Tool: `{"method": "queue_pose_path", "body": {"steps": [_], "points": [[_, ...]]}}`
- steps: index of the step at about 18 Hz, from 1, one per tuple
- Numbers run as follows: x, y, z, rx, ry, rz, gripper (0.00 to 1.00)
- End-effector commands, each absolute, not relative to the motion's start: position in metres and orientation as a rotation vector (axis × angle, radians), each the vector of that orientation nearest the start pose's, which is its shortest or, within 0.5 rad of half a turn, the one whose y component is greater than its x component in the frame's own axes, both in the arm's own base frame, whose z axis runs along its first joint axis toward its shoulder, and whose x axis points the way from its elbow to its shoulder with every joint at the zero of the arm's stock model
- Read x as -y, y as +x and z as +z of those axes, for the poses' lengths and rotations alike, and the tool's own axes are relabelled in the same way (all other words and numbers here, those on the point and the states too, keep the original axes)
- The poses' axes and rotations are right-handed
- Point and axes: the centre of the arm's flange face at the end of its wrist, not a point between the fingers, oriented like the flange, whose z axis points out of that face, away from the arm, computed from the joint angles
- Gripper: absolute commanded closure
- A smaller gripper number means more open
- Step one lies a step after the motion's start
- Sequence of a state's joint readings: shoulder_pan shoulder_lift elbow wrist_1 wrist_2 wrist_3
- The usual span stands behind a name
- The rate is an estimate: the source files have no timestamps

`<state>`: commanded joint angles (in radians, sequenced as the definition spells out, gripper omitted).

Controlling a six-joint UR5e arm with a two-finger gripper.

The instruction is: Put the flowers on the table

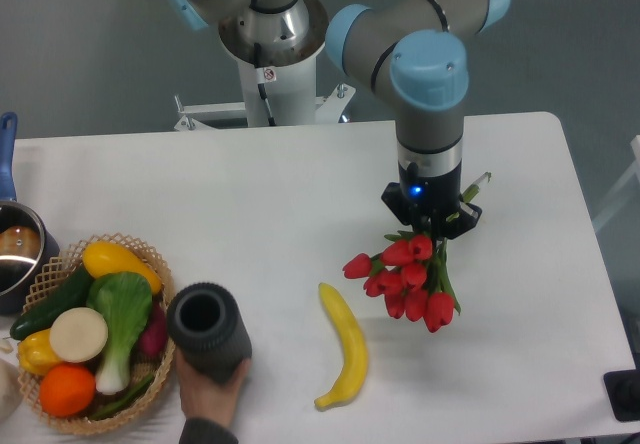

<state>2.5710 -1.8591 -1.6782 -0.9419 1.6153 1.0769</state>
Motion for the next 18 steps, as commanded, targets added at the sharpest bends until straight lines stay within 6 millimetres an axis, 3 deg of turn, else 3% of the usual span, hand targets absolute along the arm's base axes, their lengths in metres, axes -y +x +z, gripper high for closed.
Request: {"method": "queue_pose_path", "body": {"steps": [5,8,9,12,13,14,18], "points": [[-0.439,-0.440,0.324,-0.103,-3.054,0.287,1.00],[-0.438,-0.441,0.301,-0.093,-3.076,0.238,1.00],[-0.439,-0.441,0.295,-0.096,-3.079,0.227,0.94],[-0.437,-0.439,0.286,-0.100,-3.076,0.195,0.40],[-0.436,-0.437,0.283,-0.100,-3.078,0.188,0.12],[-0.436,-0.437,0.283,-0.086,-3.078,0.187,0.00],[-0.439,-0.442,0.289,-0.082,-3.027,0.286,0.00]]}}
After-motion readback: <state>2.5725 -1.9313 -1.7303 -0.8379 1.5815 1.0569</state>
